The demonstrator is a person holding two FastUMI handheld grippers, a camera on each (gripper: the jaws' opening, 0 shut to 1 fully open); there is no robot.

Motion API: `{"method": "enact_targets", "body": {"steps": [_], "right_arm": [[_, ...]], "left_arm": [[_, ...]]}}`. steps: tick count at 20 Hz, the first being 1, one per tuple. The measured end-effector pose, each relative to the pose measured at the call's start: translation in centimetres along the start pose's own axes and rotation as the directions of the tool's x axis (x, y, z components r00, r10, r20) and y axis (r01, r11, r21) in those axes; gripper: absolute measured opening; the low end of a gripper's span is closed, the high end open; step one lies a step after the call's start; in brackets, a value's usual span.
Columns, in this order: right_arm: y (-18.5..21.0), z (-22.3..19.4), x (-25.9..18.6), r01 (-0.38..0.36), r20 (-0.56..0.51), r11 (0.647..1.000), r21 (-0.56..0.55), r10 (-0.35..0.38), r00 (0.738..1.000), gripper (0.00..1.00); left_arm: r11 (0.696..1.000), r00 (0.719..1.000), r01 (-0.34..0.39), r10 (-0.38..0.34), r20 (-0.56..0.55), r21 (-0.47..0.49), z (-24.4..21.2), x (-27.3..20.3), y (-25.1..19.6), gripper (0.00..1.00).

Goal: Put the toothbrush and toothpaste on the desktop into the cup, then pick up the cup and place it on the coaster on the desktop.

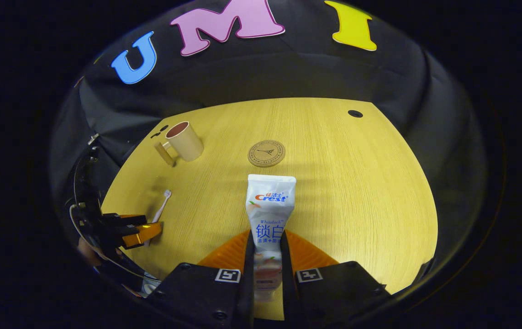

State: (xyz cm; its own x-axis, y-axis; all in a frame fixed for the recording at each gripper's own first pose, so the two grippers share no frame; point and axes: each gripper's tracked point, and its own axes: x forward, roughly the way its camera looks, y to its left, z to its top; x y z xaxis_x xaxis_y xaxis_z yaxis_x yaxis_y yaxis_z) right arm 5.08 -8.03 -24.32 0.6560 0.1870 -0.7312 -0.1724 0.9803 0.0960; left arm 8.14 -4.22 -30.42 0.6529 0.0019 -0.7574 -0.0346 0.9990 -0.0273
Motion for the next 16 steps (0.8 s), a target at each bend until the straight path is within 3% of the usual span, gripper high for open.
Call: {"method": "enact_targets", "body": {"steps": [4, 9, 11, 16], "right_arm": [[0.0, 0.6, 0.1, -0.011, 0.017, 1.0, 0.003, 0.011, 1.0, 0.29], [1.0, 2.7, 0.3, -0.036, 0.054, 0.999, -0.026, 0.038, 0.998, 0.29], [1.5, 3.8, 0.4, -0.045, 0.075, 0.998, -0.05, 0.049, 0.996, 0.29], [3.0, 7.6, 0.8, -0.063, 0.136, 0.993, -0.102, 0.077, 0.988, 0.29]], "left_arm": [[1.0, 0.999, -0.011, 0.011, -0.034, 0.018, -0.2, 0.2, 0.2, 0.76], [0.998, 0.995, 0.004, 0.002, -0.104, 0.058, -0.6, -0.1, -0.6, 0.24], [0.997, 0.993, 0.006, 0.003, -0.12, 0.076, -0.5, 0.0, -0.8, 0.12], [0.997, 0.992, 0.021, -0.012, -0.127, 0.071, -0.2, 0.2, -0.8, 0.07]]}}
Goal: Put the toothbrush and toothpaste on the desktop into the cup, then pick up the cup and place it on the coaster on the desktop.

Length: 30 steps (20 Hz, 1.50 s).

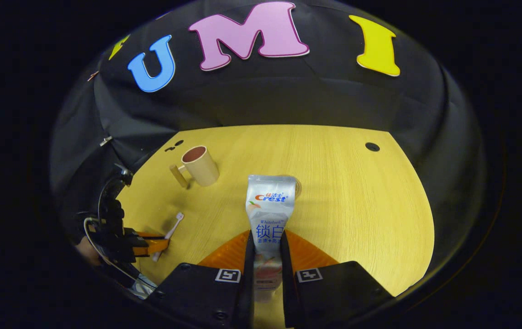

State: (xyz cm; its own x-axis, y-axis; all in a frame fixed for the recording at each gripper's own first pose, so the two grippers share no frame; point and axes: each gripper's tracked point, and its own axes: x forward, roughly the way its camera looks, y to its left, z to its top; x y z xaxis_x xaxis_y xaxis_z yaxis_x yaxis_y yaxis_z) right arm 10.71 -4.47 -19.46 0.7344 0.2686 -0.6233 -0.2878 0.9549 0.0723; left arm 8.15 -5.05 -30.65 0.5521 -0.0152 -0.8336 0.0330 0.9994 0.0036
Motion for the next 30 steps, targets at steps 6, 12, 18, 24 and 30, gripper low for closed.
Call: {"method": "enact_targets", "body": {"steps": [6, 12, 18, 24, 30], "right_arm": [[1.7, 5.6, 1.9, -0.028, 0.082, 1.0, -0.01, 0.028, 0.996, 0.29], [4.1, 11.6, 5.2, -0.052, 0.171, 0.998, -0.039, 0.058, 0.984, 0.29], [8.2, 17.6, 8.9, -0.082, 0.279, 0.99, -0.116, 0.112, 0.954, 0.29], [14.9, 23.1, 12.0, -0.156, 0.438, 0.975, -0.161, 0.212, 0.874, 0.28], [19.0, 22.1, 17.1, -0.207, 0.425, 0.965, -0.164, 0.258, 0.868, 0.29]], "left_arm": [[0.999, 0.997, 0.026, -0.024, 0.071, -0.035, 1.2, -1.1, -0.4, 0.06], [0.991, 0.984, 0.075, -0.056, 0.171, -0.109, 3.4, -3.9, -0.5, 0.06], [0.981, 0.969, 0.101, -0.06, 0.238, -0.165, 3.4, -6.1, 0.1, 0.06], [0.952, 0.953, 0.098, -0.005, 0.302, -0.292, 3.1, -8.1, 2.8, 0.06], [0.914, 0.925, 0.078, 0.083, 0.37, -0.399, 3.8, -10.9, 7.3, 0.06]]}}
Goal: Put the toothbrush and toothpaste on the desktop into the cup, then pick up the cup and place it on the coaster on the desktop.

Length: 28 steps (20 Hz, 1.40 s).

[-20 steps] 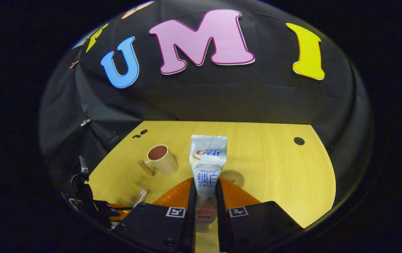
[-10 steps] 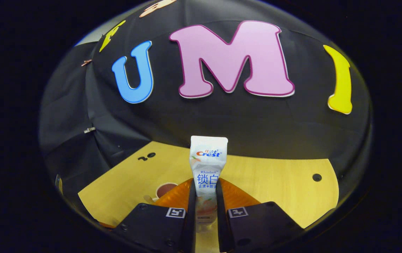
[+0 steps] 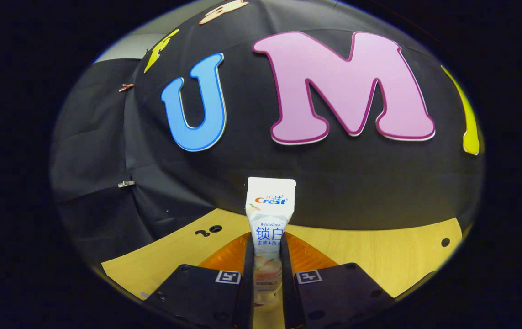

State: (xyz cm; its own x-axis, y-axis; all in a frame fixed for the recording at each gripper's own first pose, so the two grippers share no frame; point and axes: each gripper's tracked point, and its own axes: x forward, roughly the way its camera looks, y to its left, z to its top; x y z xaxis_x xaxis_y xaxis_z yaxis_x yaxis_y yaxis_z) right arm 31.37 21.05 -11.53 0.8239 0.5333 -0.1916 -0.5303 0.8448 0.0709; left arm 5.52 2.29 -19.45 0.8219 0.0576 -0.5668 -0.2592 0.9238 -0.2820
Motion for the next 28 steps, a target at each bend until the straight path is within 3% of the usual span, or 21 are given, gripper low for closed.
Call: {"method": "enact_targets", "body": {"steps": [7, 8, 9, 13, 14, 15, 16, 17, 18, 20, 22, 28], "right_arm": [[0.9, -4.7, 2.4, -0.012, -0.043, 1.0, 0.0, 0.011, 0.999, 0.29], [0.9, -5.6, 2.6, -0.015, -0.054, 1.0, 0.005, 0.015, 0.998, 0.17], [1.0, -6.6, 2.6, -0.017, -0.069, 1.0, 0.001, 0.017, 0.997, 0.3], [1.0, -9.7, 2.4, -0.02, -0.136, 1.0, -0.013, 0.019, 0.99, 0.32], [1.3, -10.6, 2.0, -0.033, -0.161, 0.999, -0.002, 0.032, 0.986, 0.24], [1.4, -11.4, 1.7, -0.034, -0.188, 0.999, -0.002, 0.033, 0.982, 0.25], [1.5, -11.8, 1.7, -0.039, -0.198, 0.999, 0.0, 0.038, 0.98, 0.52], [1.8, -11.6, 1.4, -0.048, -0.196, 0.999, 0.006, 0.048, 0.979, 0.47], [1.8, -11.4, 0.9, -0.046, -0.194, 0.999, 0.005, 0.046, 0.98, 0.73], [1.8, -10.4, 0.0, -0.052, -0.177, 0.999, 0.015, 0.054, 0.983, 0.86], [1.0, -9.7, -1.2, -0.043, -0.166, 0.999, 0.025, 0.046, 0.985, 1.0], [-6.0, -8.9, -5.2, 0.086, -0.156, 0.996, 0.008, -0.084, 0.984, 0.99]], "left_arm": [[0.997, 0.994, -0.065, 0.069, 0.087, -0.046, 2.8, -0.6, 3.0, 0.06], [0.997, 0.993, -0.066, 0.07, 0.093, -0.047, 2.8, -0.5, 3.0, 0.06], [0.997, 0.993, -0.065, 0.069, 0.095, -0.044, 2.8, -0.5, 2.8, 0.06], [0.998, 0.995, -0.067, 0.068, 0.079, -0.009, 2.0, 0.2, 2.0, 0.06], [0.998, 0.995, -0.066, 0.066, 0.075, -0.002, 1.8, 0.3, 1.8, 0.06], [0.998, 0.995, -0.061, 0.061, 0.073, 0.002, 1.7, 0.2, 1.4, 0.06], [0.998, 0.996, -0.058, 0.057, 0.075, 0.004, 1.7, 0.1, 1.1, 0.06], [0.999, 0.996, -0.051, 0.051, 0.079, 0.008, 1.8, 0.2, 0.8, 0.06], [0.999, 0.995, -0.046, 0.045, 0.084, 0.015, 2.1, 0.3, 0.5, 0.06], [0.999, 0.995, -0.034, 0.031, 0.096, 0.029, 2.6, 0.7, -0.2, 0.11], [0.999, 0.992, -0.012, 0.007, 0.122, 0.042, 3.7, 1.1, -1.1, 0.06], [0.993, 0.965, 0.101, -0.114, 0.236, 0.067, 9.1, 3.0, -6.0, 0.06]]}}
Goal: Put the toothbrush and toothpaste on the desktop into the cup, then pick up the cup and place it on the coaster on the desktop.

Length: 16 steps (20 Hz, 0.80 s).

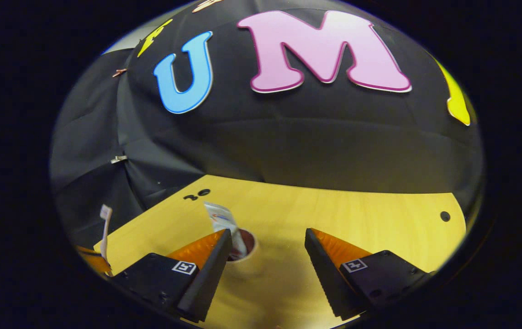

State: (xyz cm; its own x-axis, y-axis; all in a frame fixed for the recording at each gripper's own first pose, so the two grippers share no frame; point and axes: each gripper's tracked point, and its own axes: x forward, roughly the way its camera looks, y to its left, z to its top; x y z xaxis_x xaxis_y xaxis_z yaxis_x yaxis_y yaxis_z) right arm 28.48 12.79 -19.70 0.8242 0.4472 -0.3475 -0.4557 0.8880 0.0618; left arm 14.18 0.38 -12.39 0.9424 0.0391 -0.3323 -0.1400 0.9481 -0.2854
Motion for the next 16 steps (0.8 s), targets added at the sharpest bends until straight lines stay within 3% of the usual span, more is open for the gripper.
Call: {"method": "enact_targets", "body": {"steps": [8, 9, 10, 16], "right_arm": [[-10.8, -2.0, -4.5, 0.18, -0.049, 0.982, 0.055, -0.177, 0.983, 0.98], [-11.9, -2.0, -5.0, 0.198, -0.049, 0.978, 0.062, -0.196, 0.979, 0.98], [-12.9, -2.0, -5.5, 0.214, -0.048, 0.974, 0.069, -0.211, 0.976, 0.98], [-17.0, -3.4, -7.8, 0.283, -0.056, 0.957, 0.062, -0.28, 0.958, 0.98]], "left_arm": [[0.991, 0.976, 0.13, -0.123, 0.181, -0.032, 6.6, 7.4, -5.3, 0.06], [0.989, 0.97, 0.143, -0.132, 0.204, -0.039, 7.2, 8.4, -5.6, 0.11], [0.988, 0.965, 0.152, -0.139, 0.222, -0.041, 7.7, 9.2, -5.7, 0.06], [0.985, 0.926, 0.155, -0.119, 0.358, -0.074, 9.7, 13.7, -4.9, 0.06]]}}
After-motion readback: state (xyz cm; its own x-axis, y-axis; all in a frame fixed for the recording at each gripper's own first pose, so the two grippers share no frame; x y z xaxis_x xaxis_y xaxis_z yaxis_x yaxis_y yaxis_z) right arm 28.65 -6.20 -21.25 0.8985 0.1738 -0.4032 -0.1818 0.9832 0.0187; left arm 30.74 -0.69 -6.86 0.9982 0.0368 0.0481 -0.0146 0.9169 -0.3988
